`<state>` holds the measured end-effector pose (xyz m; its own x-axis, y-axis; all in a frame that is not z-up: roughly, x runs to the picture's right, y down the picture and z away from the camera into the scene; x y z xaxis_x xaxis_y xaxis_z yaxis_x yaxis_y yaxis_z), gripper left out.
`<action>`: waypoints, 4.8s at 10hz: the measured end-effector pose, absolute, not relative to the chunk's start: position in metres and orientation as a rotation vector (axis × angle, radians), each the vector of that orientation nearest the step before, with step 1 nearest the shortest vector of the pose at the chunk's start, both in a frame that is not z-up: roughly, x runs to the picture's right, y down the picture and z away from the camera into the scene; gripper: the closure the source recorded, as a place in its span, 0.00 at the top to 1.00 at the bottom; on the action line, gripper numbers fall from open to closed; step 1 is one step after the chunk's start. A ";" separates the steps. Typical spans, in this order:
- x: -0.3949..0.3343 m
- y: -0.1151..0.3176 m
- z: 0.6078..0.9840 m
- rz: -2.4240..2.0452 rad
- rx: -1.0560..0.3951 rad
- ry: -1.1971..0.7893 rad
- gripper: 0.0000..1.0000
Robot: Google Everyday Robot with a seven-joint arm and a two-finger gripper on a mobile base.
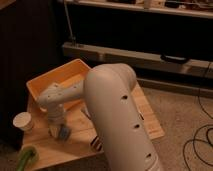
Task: Wipe table surface with sponge
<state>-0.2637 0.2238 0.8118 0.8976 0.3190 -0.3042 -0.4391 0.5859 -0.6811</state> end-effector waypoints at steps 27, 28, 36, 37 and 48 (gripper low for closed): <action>-0.121 0.198 0.839 0.672 -0.724 0.212 0.06; -0.130 0.200 0.845 0.659 -0.729 0.206 0.06; -0.143 0.196 0.854 0.632 -0.735 0.184 0.06; -0.155 0.194 0.850 0.607 -0.732 0.157 0.06; -0.251 0.233 0.815 0.445 -0.854 0.064 0.06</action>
<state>-0.2510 0.2330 0.8152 0.9066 0.3535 -0.2303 -0.4042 0.5709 -0.7146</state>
